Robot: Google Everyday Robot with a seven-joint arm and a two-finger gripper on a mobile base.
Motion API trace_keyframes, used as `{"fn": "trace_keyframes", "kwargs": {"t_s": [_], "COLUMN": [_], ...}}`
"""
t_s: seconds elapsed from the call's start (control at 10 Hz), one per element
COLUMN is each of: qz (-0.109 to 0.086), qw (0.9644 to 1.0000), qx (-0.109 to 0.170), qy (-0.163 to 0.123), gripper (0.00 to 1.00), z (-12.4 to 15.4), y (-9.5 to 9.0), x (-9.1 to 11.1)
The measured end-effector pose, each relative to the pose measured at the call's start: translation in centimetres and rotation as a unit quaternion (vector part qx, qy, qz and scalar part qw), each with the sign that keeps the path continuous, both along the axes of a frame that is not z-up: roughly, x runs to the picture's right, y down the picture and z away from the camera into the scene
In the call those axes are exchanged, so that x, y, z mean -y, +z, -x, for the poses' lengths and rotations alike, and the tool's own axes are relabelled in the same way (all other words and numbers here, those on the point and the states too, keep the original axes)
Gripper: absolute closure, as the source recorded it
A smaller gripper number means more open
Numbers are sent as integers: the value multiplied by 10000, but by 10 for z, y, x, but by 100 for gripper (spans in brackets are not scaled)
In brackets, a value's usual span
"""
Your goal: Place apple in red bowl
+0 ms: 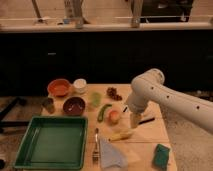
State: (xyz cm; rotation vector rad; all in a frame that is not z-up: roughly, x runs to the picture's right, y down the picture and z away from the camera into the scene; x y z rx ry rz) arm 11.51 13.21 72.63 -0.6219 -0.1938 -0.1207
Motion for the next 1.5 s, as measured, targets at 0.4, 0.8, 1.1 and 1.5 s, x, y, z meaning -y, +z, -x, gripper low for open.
{"fn": "trace_keyframes", "kwargs": {"t_s": [0.4,0.8,1.1,1.5], "qz": [26,187,320,336], "qw": [9996,9990,9982,9974], "qx": [151,197,213,270], "qy": [-232,-366,-461,-585], "gripper": [20,20,20,20], "z": [37,52,61,74], "y": [15,44,69,85], "x": [2,-5,-12,-11]}}
